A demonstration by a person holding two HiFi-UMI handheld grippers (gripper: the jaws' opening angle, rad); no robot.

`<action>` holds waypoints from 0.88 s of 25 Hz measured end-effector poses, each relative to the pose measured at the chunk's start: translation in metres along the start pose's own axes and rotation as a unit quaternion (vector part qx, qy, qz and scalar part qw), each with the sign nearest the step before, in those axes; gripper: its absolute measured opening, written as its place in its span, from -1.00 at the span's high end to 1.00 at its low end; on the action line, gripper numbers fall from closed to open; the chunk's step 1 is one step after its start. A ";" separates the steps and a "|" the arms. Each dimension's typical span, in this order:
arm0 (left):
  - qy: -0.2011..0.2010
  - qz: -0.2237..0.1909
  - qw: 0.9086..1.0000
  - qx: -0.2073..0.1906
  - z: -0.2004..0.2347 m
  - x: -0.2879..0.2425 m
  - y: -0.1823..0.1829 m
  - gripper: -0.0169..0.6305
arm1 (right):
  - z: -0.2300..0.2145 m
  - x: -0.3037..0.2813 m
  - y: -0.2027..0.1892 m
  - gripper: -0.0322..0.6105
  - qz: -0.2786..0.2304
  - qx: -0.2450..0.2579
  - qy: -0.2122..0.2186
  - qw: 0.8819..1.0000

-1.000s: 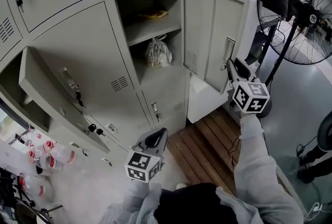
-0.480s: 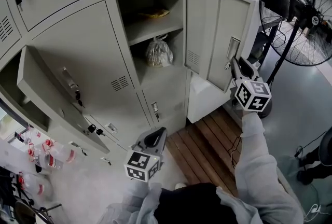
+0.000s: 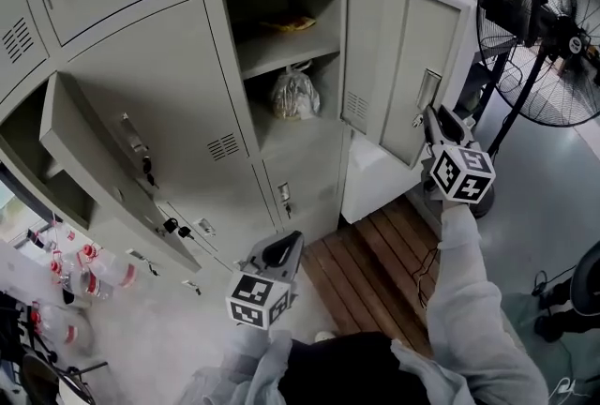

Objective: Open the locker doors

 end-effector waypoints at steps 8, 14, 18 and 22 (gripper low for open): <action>0.015 -0.005 1.000 0.009 0.002 0.018 -0.006 0.91 | 0.006 0.020 0.014 0.61 -0.036 0.001 0.010 0.999; 0.021 -0.007 1.000 0.013 0.002 0.042 -0.016 0.91 | 0.034 0.061 0.022 0.58 -0.043 0.012 0.031 0.999; 0.036 -0.011 0.999 0.022 -0.001 0.069 -0.020 0.91 | 0.057 0.089 0.025 0.58 -0.042 0.002 0.044 0.998; 0.062 -0.015 0.997 0.035 -0.001 0.109 -0.022 0.91 | 0.092 0.120 0.027 0.58 -0.036 -0.034 0.068 0.996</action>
Point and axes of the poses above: the fingertips, and each gripper's own axes: x backward along the fingers, z to its left, y out of its top, the point moved 6 cm from there along x, backward along the fingers, and after that the axes turned 2 degrees about -y, right-handed, at the moved point
